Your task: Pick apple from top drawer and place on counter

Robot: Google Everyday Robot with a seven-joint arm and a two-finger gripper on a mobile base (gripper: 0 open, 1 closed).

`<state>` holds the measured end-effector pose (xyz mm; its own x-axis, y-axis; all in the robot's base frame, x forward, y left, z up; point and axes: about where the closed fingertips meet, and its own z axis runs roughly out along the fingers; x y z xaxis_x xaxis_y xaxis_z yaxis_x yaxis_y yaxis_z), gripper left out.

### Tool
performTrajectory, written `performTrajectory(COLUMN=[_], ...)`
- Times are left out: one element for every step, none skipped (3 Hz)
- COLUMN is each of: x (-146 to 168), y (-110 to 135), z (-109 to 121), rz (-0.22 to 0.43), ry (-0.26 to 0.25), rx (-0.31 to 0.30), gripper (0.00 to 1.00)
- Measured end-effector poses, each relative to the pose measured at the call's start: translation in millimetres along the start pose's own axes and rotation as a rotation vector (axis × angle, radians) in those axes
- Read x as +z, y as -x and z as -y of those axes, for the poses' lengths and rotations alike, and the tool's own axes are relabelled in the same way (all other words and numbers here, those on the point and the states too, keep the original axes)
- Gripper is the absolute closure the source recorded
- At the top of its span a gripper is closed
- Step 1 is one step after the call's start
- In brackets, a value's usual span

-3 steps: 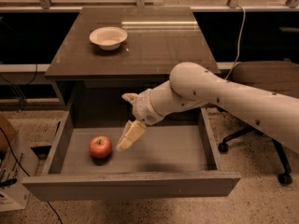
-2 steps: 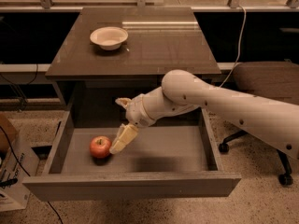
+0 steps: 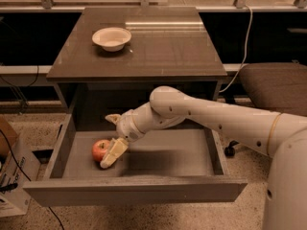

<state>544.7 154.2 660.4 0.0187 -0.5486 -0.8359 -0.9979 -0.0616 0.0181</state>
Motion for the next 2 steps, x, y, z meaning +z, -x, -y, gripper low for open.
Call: performTrajectory(x=[22.0, 32.5], y=[-10.9, -18.9], z=[-1.2, -0.9], rz=[0.002, 0.0], ry=[0.031, 0.04], rx=[0.025, 0.041], gripper=[0.0, 0.16])
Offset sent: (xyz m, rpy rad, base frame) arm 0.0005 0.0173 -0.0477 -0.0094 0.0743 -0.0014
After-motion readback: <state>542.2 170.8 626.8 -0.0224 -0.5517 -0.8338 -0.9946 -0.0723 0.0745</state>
